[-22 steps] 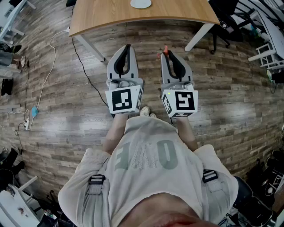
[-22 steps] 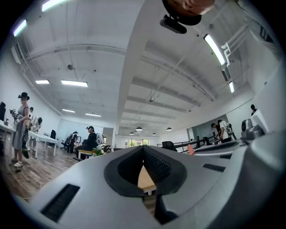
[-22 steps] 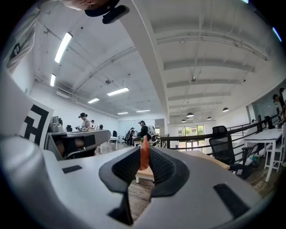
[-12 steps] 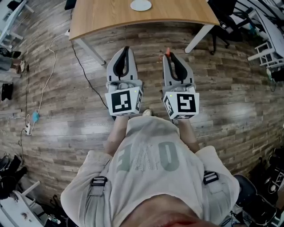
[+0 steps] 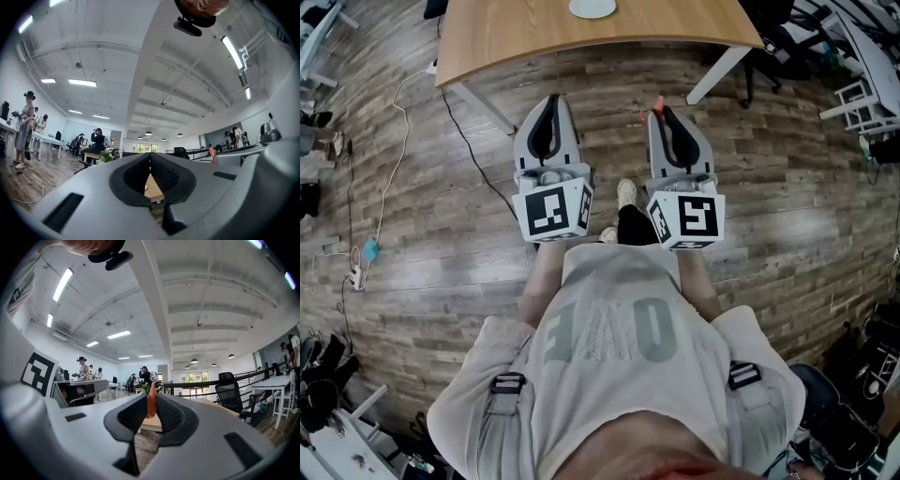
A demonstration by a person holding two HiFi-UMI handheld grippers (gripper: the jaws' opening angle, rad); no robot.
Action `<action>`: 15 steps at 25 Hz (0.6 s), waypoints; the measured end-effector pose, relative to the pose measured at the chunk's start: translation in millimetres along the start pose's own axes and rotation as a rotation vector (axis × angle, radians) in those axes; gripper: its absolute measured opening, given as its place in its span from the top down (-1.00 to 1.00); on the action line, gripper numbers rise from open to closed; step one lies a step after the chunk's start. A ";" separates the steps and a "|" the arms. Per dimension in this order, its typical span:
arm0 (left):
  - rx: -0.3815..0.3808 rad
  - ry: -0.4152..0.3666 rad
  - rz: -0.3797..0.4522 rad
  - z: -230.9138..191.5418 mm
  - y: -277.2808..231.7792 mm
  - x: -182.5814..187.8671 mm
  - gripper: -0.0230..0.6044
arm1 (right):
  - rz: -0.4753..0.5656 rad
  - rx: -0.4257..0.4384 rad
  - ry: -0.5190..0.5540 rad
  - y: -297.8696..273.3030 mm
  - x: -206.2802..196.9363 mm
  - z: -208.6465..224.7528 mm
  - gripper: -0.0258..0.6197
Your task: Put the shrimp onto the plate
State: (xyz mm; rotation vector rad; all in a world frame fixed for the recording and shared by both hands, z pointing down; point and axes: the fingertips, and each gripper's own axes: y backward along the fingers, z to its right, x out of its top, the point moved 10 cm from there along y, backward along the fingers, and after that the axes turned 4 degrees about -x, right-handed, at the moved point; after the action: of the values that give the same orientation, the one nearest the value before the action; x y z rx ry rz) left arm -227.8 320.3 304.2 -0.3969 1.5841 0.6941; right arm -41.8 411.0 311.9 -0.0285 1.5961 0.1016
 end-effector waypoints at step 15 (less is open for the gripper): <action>0.066 -0.033 0.005 -27.6 -95.0 -29.3 0.90 | 0.037 0.116 0.046 -116.8 -1.5 40.0 0.71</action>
State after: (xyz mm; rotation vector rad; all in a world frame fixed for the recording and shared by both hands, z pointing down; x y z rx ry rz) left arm -185.6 226.7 314.3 -0.3314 1.5729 0.6478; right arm 7.6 298.0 306.9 0.0890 1.6463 0.0373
